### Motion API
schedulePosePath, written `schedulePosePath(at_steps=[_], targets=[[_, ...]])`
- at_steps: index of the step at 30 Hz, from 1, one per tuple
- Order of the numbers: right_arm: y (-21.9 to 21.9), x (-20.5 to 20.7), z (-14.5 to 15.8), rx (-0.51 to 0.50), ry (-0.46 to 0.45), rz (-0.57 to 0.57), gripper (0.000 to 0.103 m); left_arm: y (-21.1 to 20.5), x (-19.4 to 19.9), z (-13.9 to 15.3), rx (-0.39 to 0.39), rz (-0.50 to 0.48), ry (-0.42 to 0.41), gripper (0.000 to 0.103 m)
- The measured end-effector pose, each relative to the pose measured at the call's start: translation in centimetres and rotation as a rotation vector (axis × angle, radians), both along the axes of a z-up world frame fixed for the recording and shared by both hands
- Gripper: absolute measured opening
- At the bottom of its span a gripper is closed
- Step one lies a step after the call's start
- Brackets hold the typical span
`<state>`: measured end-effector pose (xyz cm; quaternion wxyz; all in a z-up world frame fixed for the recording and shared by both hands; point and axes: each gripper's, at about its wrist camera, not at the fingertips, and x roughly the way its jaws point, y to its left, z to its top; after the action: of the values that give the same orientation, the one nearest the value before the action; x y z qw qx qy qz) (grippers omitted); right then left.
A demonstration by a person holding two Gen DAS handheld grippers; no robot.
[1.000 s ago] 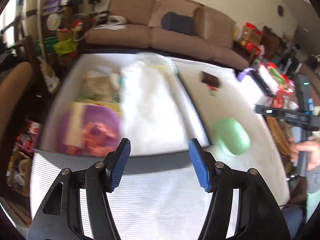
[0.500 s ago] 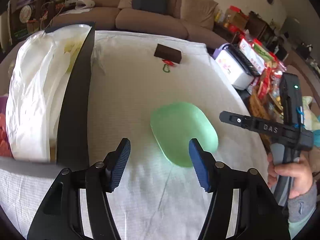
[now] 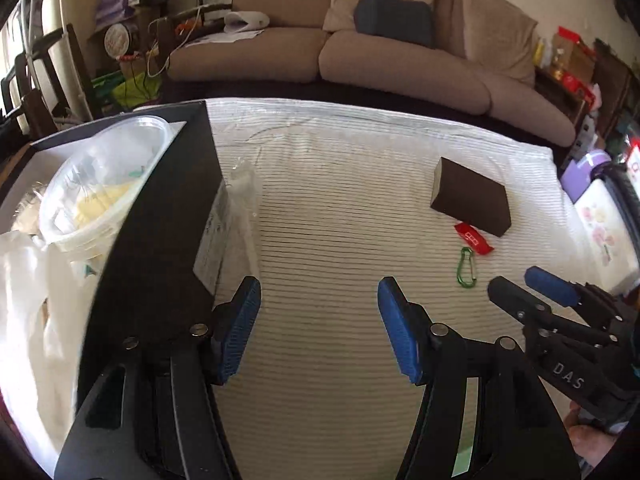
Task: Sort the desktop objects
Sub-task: 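Grasp the green carabiner with the right gripper, then grasp the clear plastic strip beside the box with the left gripper while the right gripper holds the carabiner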
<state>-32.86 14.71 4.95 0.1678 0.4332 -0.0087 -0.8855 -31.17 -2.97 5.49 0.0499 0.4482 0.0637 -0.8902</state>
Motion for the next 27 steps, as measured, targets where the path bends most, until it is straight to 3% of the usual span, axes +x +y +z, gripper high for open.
schedulePosePath(at_steps=[4, 6, 8, 11, 13, 17, 22, 23, 24, 25, 27], targets=[[-1.6, -3.0, -2.2, 0.082, -0.008, 0.039, 0.042, 0.0, -1.8, -1.2, 0.010, -0.008, -0.004, 0.058], [-2.2, -3.6, -3.3, 0.137, -0.019, 0.060, 0.040, 0.1, -2.2, -1.5, -0.030, 0.008, 0.009, 0.058], [-2.8, -3.3, -3.5, 0.179, 0.026, 0.091, 0.040, -0.1, -2.1, -1.7, -0.080, 0.043, 0.039, 0.058], [-3.3, -2.5, -3.6, 0.208, 0.053, 0.128, 0.021, 0.9, -2.3, -2.9, -0.164, 0.044, 0.029, 0.058], [-3.9, -1.7, -3.6, 0.261, 0.071, 0.148, 0.018, 1.2, -2.8, -3.8, -0.172, 0.055, 0.005, 0.061], [-2.6, -0.4, -3.1, 0.189, 0.022, 0.159, 0.017, 1.2, -4.3, -5.3, -0.180, 0.092, -0.040, 0.062], [0.3, 1.9, -1.3, 0.017, 0.000, 0.135, 0.017, 1.4, -6.0, -6.2, -0.163, 0.102, -0.045, 0.059], [0.8, 2.4, -1.0, -0.010, -0.004, 0.130, 0.017, 1.1, -6.1, -6.1, -0.129, 0.095, -0.042, 0.043], [1.4, 2.8, -0.7, -0.043, -0.013, 0.126, 0.017, 0.8, -6.3, -6.0, -0.089, 0.079, -0.043, 0.017], [1.9, 3.1, -0.4, -0.076, -0.023, 0.121, 0.017, 1.0, -6.5, -5.9, -0.090, 0.073, -0.054, 0.005], [2.8, 3.6, 0.1, -0.140, -0.034, 0.109, 0.017, 1.6, -6.8, -5.8, -0.105, 0.046, -0.070, 0.000]])
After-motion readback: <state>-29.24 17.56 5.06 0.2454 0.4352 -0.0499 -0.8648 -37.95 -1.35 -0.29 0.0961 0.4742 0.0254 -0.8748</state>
